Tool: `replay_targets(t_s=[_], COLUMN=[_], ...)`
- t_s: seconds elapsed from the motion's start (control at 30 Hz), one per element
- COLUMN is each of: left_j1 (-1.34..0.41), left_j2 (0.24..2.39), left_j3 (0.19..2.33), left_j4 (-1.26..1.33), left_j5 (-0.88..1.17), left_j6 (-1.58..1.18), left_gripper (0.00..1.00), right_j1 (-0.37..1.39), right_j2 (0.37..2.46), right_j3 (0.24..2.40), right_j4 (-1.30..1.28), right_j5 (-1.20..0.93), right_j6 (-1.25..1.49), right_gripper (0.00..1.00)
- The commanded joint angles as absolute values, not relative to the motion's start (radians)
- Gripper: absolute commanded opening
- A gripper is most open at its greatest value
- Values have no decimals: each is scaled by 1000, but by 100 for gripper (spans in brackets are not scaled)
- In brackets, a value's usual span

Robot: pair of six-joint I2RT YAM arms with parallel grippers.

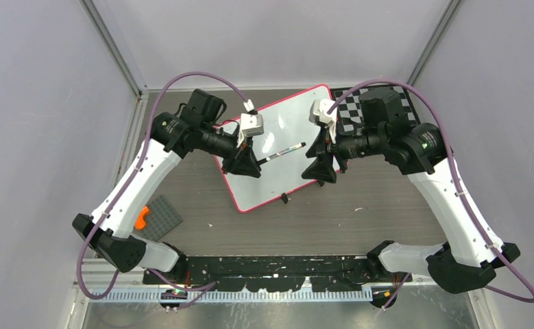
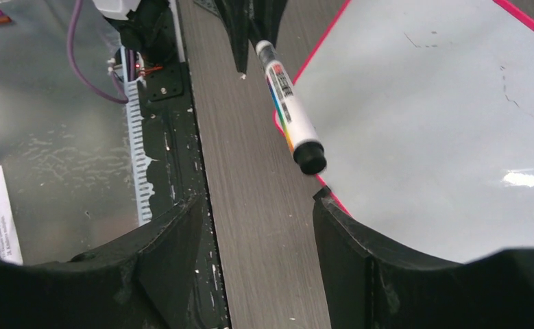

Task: Write a sentence on the whiteboard
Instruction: Open the whiteboard marker at the center of the board.

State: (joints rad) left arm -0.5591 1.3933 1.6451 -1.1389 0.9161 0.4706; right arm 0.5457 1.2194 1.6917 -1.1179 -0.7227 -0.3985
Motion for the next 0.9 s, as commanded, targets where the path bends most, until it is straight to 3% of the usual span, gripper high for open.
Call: replay_targets(t_s=[0.0,0.87], left_j1=[-600,-668], left_j2=[1400,1454], left_j3=[1693,1749], left_j4=[-1181,-1148], left_j5=[953,947], left_j6=[526,503], left_gripper=[0,0], right_j1=[581,659], right_j2=[1223,1236], right_j3=[1722,1669], right_j4=[-1050,-930], right_j5=[-774,-806], right_j6=[-383,-366], right_gripper=[64,32])
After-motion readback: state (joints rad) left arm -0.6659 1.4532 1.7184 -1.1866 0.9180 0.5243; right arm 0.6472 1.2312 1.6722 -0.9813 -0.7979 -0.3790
